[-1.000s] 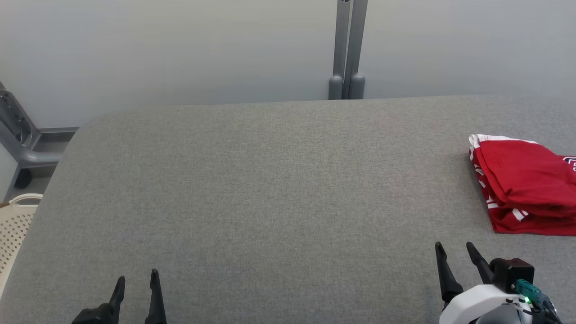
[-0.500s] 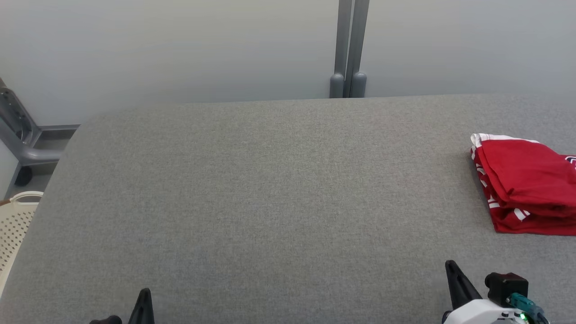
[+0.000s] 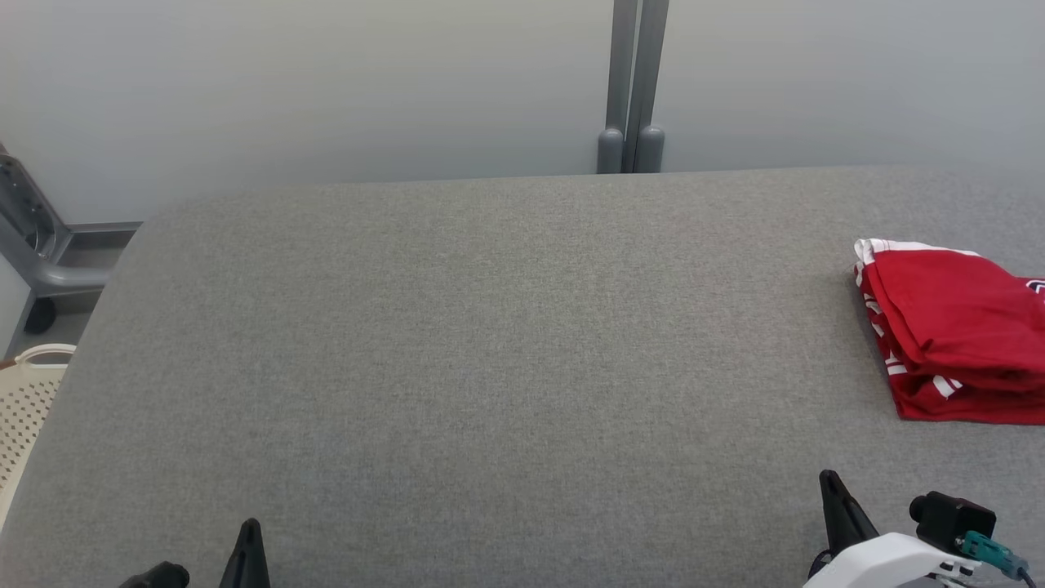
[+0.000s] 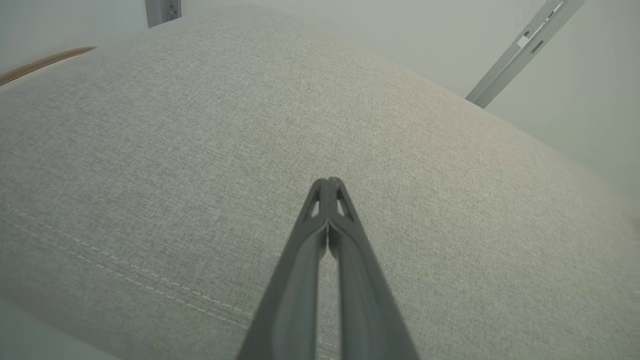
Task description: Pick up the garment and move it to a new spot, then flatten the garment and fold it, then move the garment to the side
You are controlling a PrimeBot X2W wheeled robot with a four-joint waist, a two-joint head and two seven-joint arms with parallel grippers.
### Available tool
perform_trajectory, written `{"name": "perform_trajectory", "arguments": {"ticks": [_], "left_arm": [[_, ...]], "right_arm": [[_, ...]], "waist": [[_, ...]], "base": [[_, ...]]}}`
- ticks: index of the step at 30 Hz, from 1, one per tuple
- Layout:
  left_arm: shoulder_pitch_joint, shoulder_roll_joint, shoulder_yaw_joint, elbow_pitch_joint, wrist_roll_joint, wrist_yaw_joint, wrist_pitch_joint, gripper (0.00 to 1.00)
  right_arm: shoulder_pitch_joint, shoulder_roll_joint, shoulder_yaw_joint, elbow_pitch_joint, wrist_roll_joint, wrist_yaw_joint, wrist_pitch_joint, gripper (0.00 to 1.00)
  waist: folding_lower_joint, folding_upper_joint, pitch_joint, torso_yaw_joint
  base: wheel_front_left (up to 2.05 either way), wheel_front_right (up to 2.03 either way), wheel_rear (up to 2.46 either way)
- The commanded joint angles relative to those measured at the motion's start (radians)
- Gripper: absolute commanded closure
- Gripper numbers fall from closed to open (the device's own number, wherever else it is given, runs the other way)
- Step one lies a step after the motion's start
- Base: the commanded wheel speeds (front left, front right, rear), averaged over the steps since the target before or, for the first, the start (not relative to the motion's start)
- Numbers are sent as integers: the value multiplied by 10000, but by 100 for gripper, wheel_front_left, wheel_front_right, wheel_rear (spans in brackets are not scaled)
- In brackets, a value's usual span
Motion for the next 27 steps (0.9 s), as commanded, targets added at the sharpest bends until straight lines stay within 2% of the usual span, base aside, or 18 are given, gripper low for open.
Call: {"name": "perform_trajectory", "arguments": {"ticks": [1, 27], "left_arm": [[-393, 8, 101, -204, -435, -91, 130, 100], [-1191, -46, 556, -440, -3834, -309, 1328, 100]], "right_arm": [[-296, -47, -31, -254, 469, -1, 60, 100], [-599, -78, -159, -818, 4237, -3, 640, 100]], "waist": [[0, 0, 10, -2], [0, 0, 165, -32]], "base": [[0, 0, 0], [0, 0, 0]]}}
